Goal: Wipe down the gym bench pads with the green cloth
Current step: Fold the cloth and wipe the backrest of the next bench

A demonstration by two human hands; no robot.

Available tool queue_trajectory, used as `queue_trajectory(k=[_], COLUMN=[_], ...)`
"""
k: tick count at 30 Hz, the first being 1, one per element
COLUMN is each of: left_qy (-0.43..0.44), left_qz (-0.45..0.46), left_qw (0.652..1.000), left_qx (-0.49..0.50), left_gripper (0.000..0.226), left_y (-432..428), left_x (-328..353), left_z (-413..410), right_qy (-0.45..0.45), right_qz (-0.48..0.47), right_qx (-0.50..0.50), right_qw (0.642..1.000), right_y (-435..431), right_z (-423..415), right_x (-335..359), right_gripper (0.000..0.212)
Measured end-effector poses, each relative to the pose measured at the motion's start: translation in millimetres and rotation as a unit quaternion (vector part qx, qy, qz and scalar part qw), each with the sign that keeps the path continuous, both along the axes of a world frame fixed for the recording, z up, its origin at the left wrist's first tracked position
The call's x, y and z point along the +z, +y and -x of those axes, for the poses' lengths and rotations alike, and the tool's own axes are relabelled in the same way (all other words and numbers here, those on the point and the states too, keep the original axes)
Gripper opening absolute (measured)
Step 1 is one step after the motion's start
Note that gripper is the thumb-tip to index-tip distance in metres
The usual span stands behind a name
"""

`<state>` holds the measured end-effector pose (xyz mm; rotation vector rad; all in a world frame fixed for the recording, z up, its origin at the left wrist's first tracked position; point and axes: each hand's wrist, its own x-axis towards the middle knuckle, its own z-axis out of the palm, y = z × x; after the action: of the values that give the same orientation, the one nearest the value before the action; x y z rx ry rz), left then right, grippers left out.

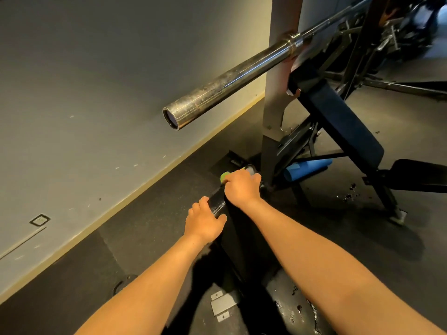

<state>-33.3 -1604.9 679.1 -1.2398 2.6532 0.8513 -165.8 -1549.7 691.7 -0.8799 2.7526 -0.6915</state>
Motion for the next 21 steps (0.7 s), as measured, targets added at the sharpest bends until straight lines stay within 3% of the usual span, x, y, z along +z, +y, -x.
queue_trajectory(k=[3,7,13,16,18,21], left_qy=[-0.019,-0.009,0.026,0.031,0.036,0.05], left_qz=[0.026,0.021,0.025,0.023,0.031,0.042], left_qw=[0.999,0.999,0.999,0.999,0.999,0.998], left_qx=[-0.032,-0.044,-0.003,0.008,0.016,0.011], left_gripper=[0.065,0.067,0.065,0.063,0.062,0.059], left_y=[-4,6,12,12,13,15], left_x=[7,8,-2,-2,-2,-3], left_z=[12,25,28,29,29,28], right_qy=[0.038,0.012,-0.039,-0.006,0.022,-0.011], right_qz=[0.003,0.001,-0.009,-0.015,0.028,0.114], right_qx=[0.082,0.137,0.023,-0.006,0.038,0.14], right_qw=[0.996,0.991,0.999,1.0,0.999,0.983], right_y=[-1,13,13,12,13,20], right_z=[-18,14,61,52,30,-1], right_x=[-6,-1,-2,-3,-8,-15], right_gripper=[0.031,0.04,0.041,0.034,0.033,0.038])
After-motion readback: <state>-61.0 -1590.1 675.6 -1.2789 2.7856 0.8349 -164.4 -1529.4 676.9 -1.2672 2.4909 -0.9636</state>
